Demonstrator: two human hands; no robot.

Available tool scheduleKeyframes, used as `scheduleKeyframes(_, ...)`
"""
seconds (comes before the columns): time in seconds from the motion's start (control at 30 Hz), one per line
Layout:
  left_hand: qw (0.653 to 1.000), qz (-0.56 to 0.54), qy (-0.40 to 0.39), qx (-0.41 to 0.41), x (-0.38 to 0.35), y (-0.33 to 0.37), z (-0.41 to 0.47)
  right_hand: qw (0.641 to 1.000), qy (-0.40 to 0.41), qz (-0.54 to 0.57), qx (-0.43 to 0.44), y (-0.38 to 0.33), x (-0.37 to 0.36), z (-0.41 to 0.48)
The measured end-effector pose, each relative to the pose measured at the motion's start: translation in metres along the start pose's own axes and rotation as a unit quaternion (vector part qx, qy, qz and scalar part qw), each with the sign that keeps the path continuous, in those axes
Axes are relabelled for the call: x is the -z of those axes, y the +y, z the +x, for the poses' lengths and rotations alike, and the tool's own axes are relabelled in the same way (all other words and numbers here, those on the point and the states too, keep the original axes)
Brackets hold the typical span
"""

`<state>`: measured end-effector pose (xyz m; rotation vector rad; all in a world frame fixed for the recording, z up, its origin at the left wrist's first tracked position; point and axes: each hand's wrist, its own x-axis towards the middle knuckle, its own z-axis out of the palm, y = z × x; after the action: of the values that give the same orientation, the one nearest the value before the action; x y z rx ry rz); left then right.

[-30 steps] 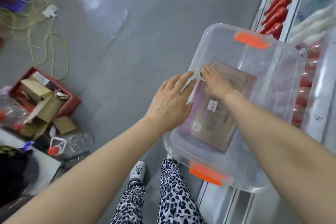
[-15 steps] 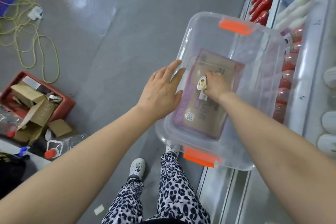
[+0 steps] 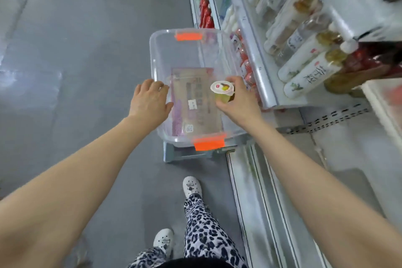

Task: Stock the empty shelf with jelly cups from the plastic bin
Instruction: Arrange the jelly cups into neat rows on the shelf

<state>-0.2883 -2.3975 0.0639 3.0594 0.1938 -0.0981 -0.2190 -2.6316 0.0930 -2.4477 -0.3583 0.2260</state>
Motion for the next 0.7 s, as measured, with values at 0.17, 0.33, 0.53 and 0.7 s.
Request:
scheduleKeyframes(0.17, 0.991, 0.031, 0.026, -0.125, 0.022, 0.021, -0.035, 0.993, 0.108, 0.034, -0.038, 0.004, 0.051, -0.112)
scheduleKeyframes(0.33, 0.963, 0.008, 0.061, -0.261, 0.045, 0.080, -0.061, 0.972, 0.215, 0.043, -0.085, 0.015, 0.094, -0.224)
scheduleKeyframes(0.53, 0.879, -0.013, 0.145, -0.455, 0.086, 0.197, -0.106, 0.937, 0.324, -0.004, -0.130, 0.028, 0.148, -0.353)
scheduleKeyframes(0.7, 0.799, -0.042, 0.183, -0.572, 0.124, 0.295, -0.164, 0.910, 0.374, -0.063, -0.165, 0.037, 0.183, -0.438)
